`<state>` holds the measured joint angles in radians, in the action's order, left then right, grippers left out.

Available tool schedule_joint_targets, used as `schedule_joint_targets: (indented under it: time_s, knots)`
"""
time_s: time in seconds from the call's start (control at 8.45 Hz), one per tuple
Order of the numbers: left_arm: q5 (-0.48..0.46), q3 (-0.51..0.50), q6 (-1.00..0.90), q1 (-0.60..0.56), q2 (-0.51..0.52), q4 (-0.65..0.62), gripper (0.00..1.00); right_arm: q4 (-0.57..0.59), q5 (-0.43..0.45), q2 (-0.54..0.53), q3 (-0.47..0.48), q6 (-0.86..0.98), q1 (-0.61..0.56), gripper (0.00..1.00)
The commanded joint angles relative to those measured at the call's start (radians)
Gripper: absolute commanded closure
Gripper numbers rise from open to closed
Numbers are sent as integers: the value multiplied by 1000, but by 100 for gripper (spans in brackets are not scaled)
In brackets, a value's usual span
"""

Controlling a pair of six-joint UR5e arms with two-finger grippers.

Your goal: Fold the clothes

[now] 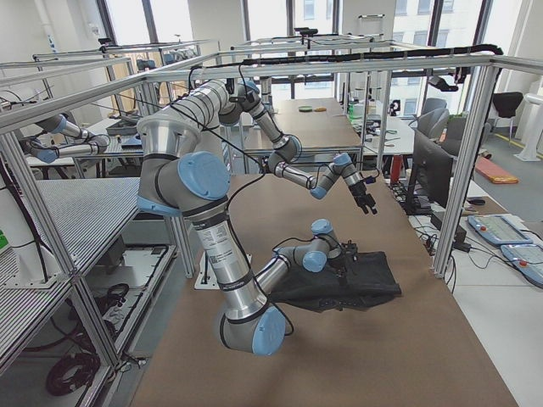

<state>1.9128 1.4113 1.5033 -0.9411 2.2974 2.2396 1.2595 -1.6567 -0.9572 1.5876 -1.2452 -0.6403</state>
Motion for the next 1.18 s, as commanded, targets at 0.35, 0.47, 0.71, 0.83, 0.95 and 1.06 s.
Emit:
schedule_joint_targets:
  time_s: [0.35,0.47,0.71,0.83,0.95,1.06]
  knots:
    - [-12,-5,2,5,-6,3,0,106,100,52,-67,-46,76,6]
    - [-12,-3,2,5,-6,3,0,107,103,49,-70,-46,85,6]
    - [-14,-5,2,5,-7,3,0,133,121,55,-81,-45,97,6]
    - [-12,-6,2,5,-7,3,0,135,121,52,-87,-45,97,6]
    - [-14,-6,3,5,-7,3,0,136,121,48,-87,-34,97,6]
    - [-14,-6,5,8,-7,3,0,141,121,43,-89,-30,97,6]
